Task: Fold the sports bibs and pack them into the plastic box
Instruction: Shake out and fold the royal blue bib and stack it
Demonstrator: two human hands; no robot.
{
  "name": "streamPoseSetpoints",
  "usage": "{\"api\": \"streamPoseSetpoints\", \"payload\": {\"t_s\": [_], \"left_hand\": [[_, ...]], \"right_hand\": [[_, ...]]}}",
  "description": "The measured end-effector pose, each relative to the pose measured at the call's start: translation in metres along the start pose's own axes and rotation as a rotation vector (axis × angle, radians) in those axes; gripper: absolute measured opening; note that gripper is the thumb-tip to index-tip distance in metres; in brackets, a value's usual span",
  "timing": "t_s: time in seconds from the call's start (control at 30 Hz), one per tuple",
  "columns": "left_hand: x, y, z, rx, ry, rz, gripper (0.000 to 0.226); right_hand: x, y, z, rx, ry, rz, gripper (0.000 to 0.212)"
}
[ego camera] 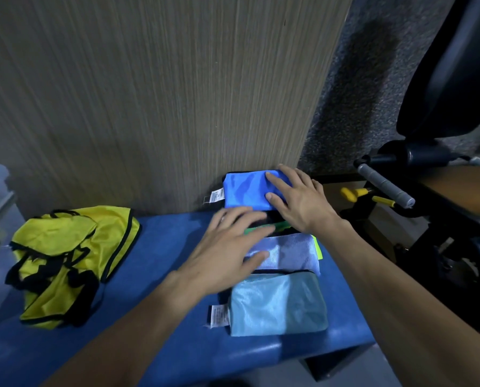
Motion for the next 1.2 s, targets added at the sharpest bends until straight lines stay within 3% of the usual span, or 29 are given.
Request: {"api": "streamPoseSetpoints", "payload": {"t_s": [0.23,0.3,0.37,0.4,0.5,0.6,0.87,1.07,1.2], "left_hand": [[0.047,-0.018,-0.026,0.364,0.07,-0.141,0.067],[0.051,-0.024,-0.03,0.419,0.057,-0.152,0.067],[0.052,-0.027,-0.035,0.414,0.049,-0.146,0.067],[0.052,-0.029,-0.037,0.423,0.042,-0.141,0.068],[0.055,-0.03,-0.039,0.442,0.025,-0.143,0.07],[0.057,-0.028,-0.038,0.451,0.029,-0.147,0.071],[0.055,-0.026,-0.037,0.474,0.025,-0.166,0.069],[0.056,-0.023,-0.036,0.481,0.003,-0.145,0.067],[0.057,-0.026,-0.038,0.493,-0.002,-0.145,0.067]], "right_hand": [[-0.002,-0.006,0.004,-0.006,-0.016,-0.031,0.058],[-0.017,0.014,-0.005,-0.012,0.009,0.111,0.055],[-0.048,0.035,-0.033,-0.009,0.152,0.287,0.047],[-0.069,0.034,-0.051,0.015,0.249,0.291,0.041],[-0.121,-0.013,-0.089,0.066,0.435,0.018,0.047],[-0.136,-0.046,-0.081,0.149,0.325,-0.175,0.062],[-0.126,-0.04,-0.067,0.135,0.078,-0.471,0.06],[-0.129,-0.052,-0.062,0.156,-0.012,-0.513,0.076],[-0.129,-0.052,-0.062,0.195,-0.022,-0.498,0.071]]}}
Point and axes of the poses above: each hand's wrist, its own x-axis towards the middle knuckle, its own y-axis out of the back of the hand, z = x × y, the point moved 9 cm from there along x, towards the middle knuckle, and after that the axes turned 9 degrees about y, right-handed, at the moved point
